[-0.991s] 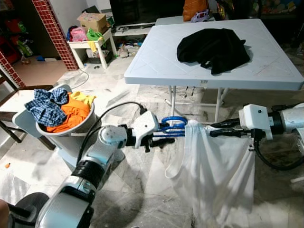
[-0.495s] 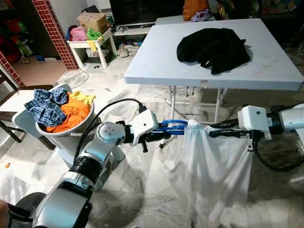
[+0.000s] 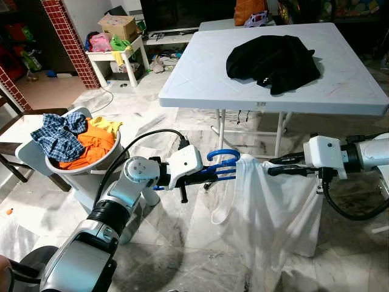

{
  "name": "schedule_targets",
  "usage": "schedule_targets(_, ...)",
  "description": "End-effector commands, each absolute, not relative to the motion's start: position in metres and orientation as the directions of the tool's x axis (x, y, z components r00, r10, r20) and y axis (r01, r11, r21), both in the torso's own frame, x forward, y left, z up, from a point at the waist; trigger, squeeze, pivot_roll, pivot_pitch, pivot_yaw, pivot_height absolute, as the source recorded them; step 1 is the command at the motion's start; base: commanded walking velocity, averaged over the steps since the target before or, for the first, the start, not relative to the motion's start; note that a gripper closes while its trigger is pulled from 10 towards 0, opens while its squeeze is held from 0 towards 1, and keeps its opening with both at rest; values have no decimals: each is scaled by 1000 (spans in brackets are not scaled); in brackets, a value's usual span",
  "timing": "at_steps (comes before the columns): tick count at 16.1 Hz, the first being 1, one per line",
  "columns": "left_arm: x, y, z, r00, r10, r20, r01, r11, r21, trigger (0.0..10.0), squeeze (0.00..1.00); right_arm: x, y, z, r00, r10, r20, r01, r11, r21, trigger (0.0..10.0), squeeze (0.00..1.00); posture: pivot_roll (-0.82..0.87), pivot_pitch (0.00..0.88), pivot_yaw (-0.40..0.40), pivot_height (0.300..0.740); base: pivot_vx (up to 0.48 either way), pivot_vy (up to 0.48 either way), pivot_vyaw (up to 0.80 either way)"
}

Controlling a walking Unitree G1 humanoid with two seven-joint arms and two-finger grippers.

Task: Hang hanger

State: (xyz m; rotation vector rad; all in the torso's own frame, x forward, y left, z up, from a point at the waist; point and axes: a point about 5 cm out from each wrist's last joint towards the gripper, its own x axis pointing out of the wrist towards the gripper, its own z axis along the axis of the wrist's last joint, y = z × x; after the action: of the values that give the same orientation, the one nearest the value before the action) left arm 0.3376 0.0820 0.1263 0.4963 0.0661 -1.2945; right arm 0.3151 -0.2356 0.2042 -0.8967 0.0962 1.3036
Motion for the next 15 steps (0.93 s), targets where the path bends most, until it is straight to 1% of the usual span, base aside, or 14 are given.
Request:
schedule_targets(1,344,97,130,342,-880,-328,919,241,313,0,0,318,-231,214,315,795,-519,-836,-27,-549,10000,0,-150,0,146,740,0,0,0)
schedule_targets(2,345,98,129,360,-878,-317,914,263,308,0,0,320,-231,215,328,798,-506,-830,-14,-558,10000,0,-153,0,143,740,0,0,0)
schedule_targets(4,346,99,129,370,-877,-307,911,277,307,0,0,323,-230,216,361,795,-488,-813,12,-581,10000,0,-153,0,141,740,0,0,0)
schedule_targets(5,346,100,129,379,-876,-298,908,289,303,0,0,325,-231,215,360,789,-498,-836,37,-547,10000,0,-152,0,140,740,0,0,0)
schedule_targets(6,346,101,129,384,-875,-294,906,296,303,0,0,329,-232,213,378,771,-512,-854,77,-515,10000,1000,-152,0,140,740,0,0,0)
schedule_targets(7,346,101,129,388,-877,-283,906,307,291,0,0,330,-233,211,360,768,-530,-880,90,-467,10000,1000,-152,0,140,740,0,0,0)
schedule_targets(9,346,103,127,424,-875,-234,894,362,265,0,0,334,-228,206,394,759,-518,-872,130,-473,10000,1000,-148,0,138,740,0,0,0)
schedule_targets(10,345,104,126,457,-868,-195,879,408,246,0,0,338,-225,203,430,738,-520,-854,146,-500,10000,1000,-147,0,137,740,0,0,0)
schedule_targets(11,344,105,125,470,-863,-184,873,423,244,0,0,340,-224,202,443,733,-516,-847,153,-509,10000,1000,-147,0,137,740,0,0,0)
schedule_targets(12,341,110,120,508,-847,-157,852,468,234,0,0,349,-221,203,513,703,-493,-806,197,-558,10000,1000,-145,0,139,740,0,0,0)
schedule_targets(13,339,114,117,537,-831,-144,835,499,233,0,0,355,-220,205,563,675,-477,-772,224,-594,10000,1000,-145,0,139,740,0,0,0)
schedule_targets(14,339,116,116,549,-824,-140,828,513,229,0,0,357,-220,206,592,657,-468,-750,235,-618,10000,1000,-143,0,140,740,0,0,0)
schedule_targets(15,336,123,111,576,-805,-142,812,543,215,0,0,368,-220,208,684,596,-420,-680,314,-663,10000,1000,-138,0,141,740,0,0,0)
